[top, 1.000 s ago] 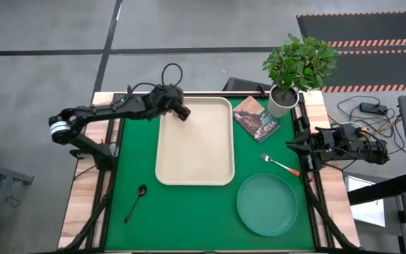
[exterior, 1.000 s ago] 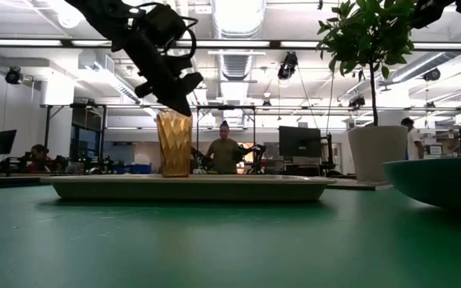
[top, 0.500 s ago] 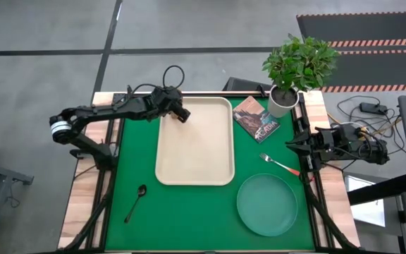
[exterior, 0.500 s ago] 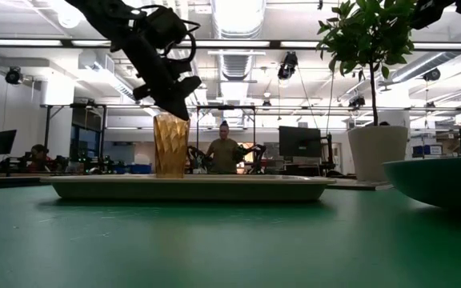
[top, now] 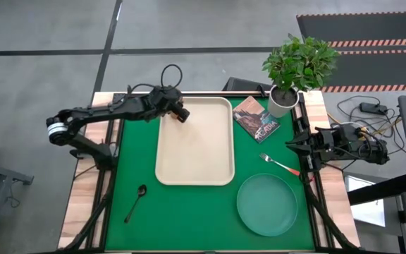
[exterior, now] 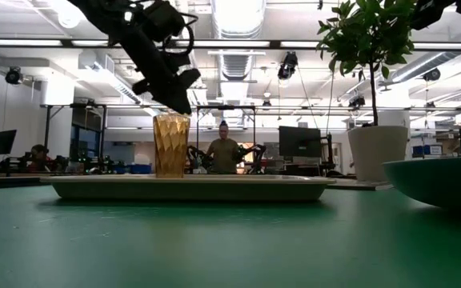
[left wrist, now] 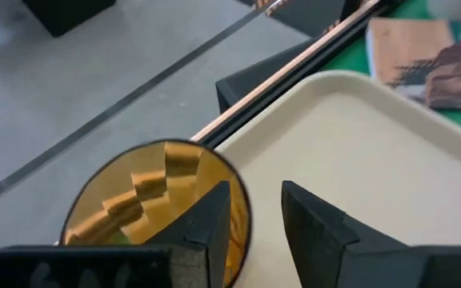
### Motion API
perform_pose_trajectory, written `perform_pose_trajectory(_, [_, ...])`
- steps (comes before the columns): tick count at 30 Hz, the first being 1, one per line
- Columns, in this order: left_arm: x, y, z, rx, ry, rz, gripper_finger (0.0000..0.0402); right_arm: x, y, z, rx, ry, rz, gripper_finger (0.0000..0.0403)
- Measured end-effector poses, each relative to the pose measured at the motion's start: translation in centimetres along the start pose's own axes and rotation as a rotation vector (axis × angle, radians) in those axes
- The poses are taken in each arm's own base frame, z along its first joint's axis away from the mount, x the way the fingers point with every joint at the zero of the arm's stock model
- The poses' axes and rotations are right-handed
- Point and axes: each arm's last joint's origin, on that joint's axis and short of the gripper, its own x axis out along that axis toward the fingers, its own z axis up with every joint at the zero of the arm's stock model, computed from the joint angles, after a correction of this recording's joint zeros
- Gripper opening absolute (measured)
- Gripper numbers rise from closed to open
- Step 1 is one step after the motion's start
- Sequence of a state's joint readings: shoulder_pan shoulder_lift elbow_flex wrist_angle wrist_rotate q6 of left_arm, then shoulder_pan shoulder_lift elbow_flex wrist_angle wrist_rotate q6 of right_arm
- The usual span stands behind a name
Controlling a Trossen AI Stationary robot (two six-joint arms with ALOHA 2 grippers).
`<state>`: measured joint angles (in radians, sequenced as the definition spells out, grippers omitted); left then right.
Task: Pick and place plate/cup/fork/spoon on tray
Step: Put the green plate on the white tray to the bottom of the orange cup
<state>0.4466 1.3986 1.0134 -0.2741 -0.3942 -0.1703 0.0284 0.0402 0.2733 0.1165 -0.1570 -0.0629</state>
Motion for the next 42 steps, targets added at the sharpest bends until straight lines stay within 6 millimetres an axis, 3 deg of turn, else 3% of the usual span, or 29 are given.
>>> perform_pose_trajectory(12, [-6.0,-1.8,1.1,-0.018,-0.150,-0.166,0.0096,0.2,0.0,-0.3,0.075,0.034,0.000,0.0027])
perform_pose_trajectory(22, [-10.0,-8.0,-0.6,0.117,-0.213,-0.423,0.0096,1.8,-0.1,-3.0,0.192,0.272,0.003,0.0027])
perform_pose_trajectory(32, [-12.4,-13.9,-1.8,0.298,-0.429,-0.572,0.0096,3.5,0.2,-5.6,0.313,0.487,0.013,0.0027])
perform_pose_trajectory(42, [-13.3,-14.1,-1.7,0.381,-0.503,-0.542,0.0096,3.6,1.3,-7.7,0.468,0.748,0.013,0.0027])
